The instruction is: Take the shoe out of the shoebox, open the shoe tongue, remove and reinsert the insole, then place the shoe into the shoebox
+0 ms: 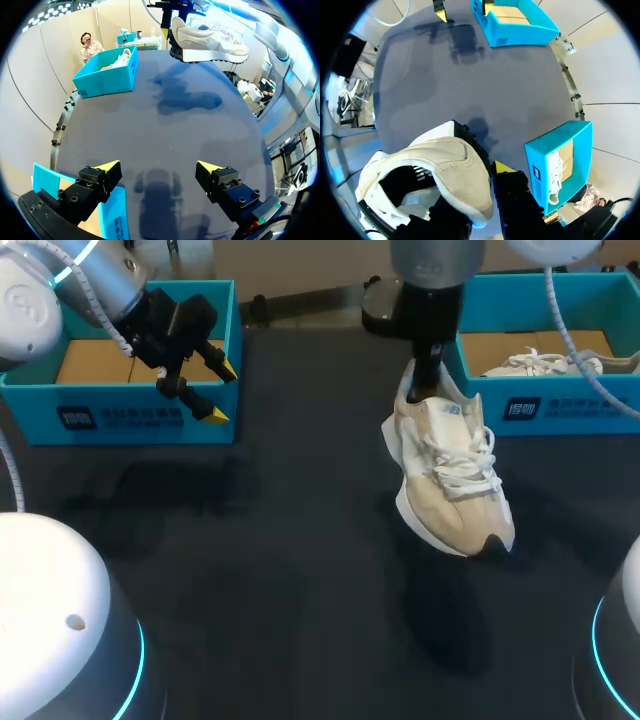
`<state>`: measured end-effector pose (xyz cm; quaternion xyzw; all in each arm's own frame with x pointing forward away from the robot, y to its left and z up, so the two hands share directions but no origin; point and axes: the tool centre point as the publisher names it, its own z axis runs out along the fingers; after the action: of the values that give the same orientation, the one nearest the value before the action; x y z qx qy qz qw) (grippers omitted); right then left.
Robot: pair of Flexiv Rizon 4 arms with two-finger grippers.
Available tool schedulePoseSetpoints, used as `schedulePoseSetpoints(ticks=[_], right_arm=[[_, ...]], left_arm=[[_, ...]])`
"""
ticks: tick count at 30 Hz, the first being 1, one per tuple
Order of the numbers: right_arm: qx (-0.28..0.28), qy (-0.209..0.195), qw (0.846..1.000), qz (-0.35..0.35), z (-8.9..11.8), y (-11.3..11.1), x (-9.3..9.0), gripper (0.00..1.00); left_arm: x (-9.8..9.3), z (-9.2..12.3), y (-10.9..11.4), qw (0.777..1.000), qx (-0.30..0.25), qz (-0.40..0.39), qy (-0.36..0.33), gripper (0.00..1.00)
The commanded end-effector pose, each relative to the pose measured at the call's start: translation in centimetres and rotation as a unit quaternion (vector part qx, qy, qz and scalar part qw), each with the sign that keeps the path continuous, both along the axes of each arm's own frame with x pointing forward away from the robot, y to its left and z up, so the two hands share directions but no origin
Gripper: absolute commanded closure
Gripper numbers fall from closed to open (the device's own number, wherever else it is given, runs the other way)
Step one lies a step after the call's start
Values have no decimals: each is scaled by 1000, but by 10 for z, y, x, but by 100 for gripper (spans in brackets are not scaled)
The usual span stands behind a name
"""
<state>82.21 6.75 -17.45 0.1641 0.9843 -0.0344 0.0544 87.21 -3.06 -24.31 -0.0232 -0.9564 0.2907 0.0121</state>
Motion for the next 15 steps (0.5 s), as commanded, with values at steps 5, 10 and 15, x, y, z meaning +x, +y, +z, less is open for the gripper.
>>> schedulePoseSetpoints(ticks=[5,10,15], right_arm=[[8,-3,1000,2,0,-3,-2,100],[7,-10,1000,-3,1,-11,2,100],[0,-30,999,-14,6,-43,18,100]], left_arm=[[0,0,0,1000,2,0,1,0],[0,0,0,1000,2,0,1,0],[0,0,0,1000,2,0,1,0]])
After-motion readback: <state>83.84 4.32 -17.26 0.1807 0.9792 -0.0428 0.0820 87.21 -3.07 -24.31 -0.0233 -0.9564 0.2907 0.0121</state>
